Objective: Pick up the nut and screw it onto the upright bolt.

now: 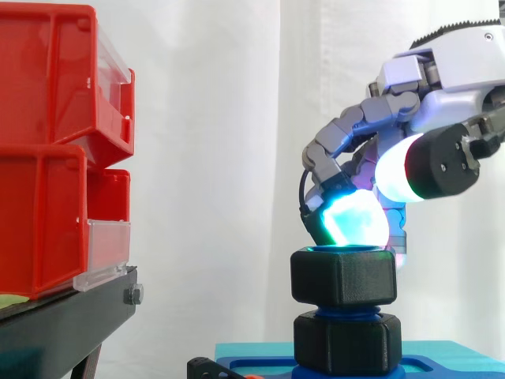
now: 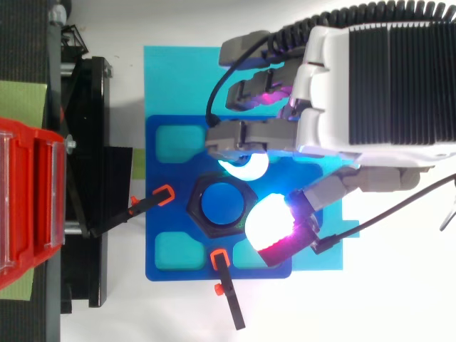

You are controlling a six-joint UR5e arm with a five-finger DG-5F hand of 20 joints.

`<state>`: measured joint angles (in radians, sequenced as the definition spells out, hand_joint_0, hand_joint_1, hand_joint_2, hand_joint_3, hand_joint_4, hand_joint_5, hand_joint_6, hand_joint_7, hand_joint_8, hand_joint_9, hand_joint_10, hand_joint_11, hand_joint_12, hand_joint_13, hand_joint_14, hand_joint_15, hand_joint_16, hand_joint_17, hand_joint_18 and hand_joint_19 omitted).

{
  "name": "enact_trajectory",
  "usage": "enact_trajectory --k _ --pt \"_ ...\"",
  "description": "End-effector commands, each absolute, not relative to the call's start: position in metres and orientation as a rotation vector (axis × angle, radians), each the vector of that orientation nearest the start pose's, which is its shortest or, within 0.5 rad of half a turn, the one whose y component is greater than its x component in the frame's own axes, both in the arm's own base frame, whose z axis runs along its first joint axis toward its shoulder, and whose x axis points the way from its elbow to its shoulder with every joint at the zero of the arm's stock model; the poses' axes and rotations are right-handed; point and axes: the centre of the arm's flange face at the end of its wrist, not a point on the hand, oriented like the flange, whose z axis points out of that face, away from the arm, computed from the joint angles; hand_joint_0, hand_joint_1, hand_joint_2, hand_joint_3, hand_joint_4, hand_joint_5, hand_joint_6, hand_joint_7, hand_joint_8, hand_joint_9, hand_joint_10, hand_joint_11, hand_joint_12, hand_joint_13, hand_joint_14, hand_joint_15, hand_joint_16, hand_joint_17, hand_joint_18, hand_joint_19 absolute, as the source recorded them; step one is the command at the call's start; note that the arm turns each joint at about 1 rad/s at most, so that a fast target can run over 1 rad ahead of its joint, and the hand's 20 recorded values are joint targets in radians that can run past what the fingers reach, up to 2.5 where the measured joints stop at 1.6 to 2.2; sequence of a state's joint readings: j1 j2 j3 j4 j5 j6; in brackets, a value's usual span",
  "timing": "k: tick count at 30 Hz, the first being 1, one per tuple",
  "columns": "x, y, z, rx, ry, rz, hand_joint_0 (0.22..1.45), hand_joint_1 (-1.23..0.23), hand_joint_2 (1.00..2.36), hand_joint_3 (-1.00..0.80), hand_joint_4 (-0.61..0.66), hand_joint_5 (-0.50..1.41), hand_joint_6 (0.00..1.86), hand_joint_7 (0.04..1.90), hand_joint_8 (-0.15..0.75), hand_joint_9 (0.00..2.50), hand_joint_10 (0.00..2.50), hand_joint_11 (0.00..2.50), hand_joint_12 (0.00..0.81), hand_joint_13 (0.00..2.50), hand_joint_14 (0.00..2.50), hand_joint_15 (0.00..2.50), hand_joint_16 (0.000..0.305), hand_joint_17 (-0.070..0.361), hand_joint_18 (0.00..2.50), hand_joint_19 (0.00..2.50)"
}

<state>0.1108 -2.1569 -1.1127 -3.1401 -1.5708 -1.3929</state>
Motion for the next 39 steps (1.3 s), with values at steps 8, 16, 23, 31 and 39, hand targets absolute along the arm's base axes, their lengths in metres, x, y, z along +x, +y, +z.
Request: enact_trajectory --k 8,16,23,31,39 --pt "0.722 -0.065 0.398 0.053 1.706 0.19 0.53 -0.37 1.0 -0.5 0.24 -0.03 0.5 1.05 0.273 1.23 0.0 0.0 0.202 0.78 0.0 0.0 0.016 0.036 0.42 0.0" --pt "0.72 -0.062 0.391 0.029 1.726 0.175 0.51 -0.36 1.0 -0.5 0.23 -0.12 0.5 0.75 0.252 0.98 0.0 0.0 0.242 0.6 0.0 0.0 0.024 0.053 0.24 0.0" --pt "0.724 -0.05 0.369 0.018 1.683 0.192 0.5 -0.3 1.0 -0.5 0.21 -0.14 0.5 0.67 0.236 0.82 0.0 0.0 0.261 0.47 0.0 0.0 0.026 0.059 0.1 0.0" --pt "0.731 -0.035 0.362 0.006 1.619 0.209 0.49 -0.23 1.0 -0.5 0.19 -0.16 0.5 0.64 0.23 0.66 0.0 0.0 0.285 0.3 0.0 0.0 0.031 0.07 0.0 0.0" --pt "0.729 -0.031 0.358 0.01 1.642 0.202 0.48 -0.22 1.0 -0.5 0.2 -0.16 0.5 0.66 0.233 0.62 0.0 0.0 0.29 0.27 0.0 0.0 0.032 0.073 0.0 0.0"
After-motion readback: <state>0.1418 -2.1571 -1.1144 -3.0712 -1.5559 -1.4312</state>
